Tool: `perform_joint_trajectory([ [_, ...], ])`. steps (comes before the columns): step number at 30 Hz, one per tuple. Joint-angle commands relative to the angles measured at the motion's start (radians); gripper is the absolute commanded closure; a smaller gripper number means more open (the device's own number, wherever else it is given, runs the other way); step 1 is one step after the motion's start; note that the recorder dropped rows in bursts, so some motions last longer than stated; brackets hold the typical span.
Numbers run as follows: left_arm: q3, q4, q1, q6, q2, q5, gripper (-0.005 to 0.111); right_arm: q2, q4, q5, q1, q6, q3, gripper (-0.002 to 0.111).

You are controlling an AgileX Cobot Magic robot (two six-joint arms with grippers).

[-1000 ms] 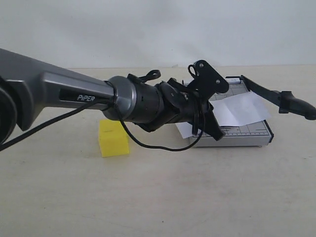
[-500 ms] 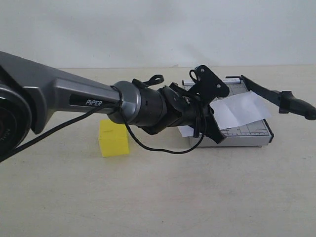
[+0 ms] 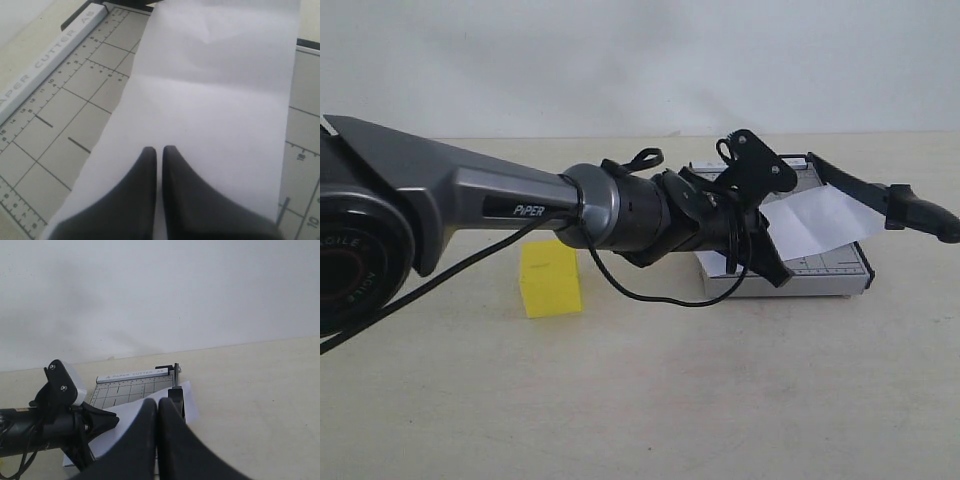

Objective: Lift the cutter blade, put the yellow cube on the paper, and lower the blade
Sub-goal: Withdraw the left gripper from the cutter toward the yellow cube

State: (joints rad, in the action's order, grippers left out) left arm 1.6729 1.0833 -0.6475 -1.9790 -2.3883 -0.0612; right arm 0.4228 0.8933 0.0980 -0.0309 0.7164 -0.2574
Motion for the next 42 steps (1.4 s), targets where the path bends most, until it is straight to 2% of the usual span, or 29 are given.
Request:
perform_joint_trajectory([
  [1,0.008,0.008,-0.006,0.011,-0.008,0.01,0.102,-0.004,-0.006,-0.001,0.001,-0.001,0.001,0.108],
  [15,0.004,-0.003,-0.002,-0.01,0.073,0.012,0.102,-0.004,-0.006,-0.004,0.001,-0.001,0.001,0.108],
  [20,-0.038,-0.003,0.002,-0.081,0.114,0.003,0.102,-0.004,-0.006,-0.004,0.001,-0.001,0.001,0.108],
  [25,-0.114,-0.003,0.021,-0.086,0.141,-0.015,0.102,-0.004,-0.006,-0.004,0.001,-0.001,0.001,0.108],
  [29,-0.199,0.0,0.046,-0.086,0.18,-0.019,0.102,-0.004,-0.006,-0.004,0.001,-0.001,0.001,0.108],
  [31,-0.267,0.015,0.067,-0.086,0.228,-0.063,0.102,-0.004,-0.006,-0.004,0.001,-0.001,0.001,0.108],
  [33,-0.391,0.124,0.109,-0.106,0.328,-0.125,0.102,-0.004,-0.006,-0.004,0.001,-0.001,0.001,0.108],
  [37,-0.572,0.269,0.168,-0.164,0.548,-0.125,0.102,-0.004,-0.006,-0.004,0.001,-0.001,0.001,0.108],
  [39,-0.626,0.281,0.178,-0.167,0.674,-0.127,0.096,-0.004,-0.006,-0.004,0.001,-0.001,0.001,0.108],
  [42,-0.672,0.403,0.178,-0.185,0.818,-0.19,0.067,-0.004,-0.006,-0.008,0.001,-0.001,0.001,0.108],
])
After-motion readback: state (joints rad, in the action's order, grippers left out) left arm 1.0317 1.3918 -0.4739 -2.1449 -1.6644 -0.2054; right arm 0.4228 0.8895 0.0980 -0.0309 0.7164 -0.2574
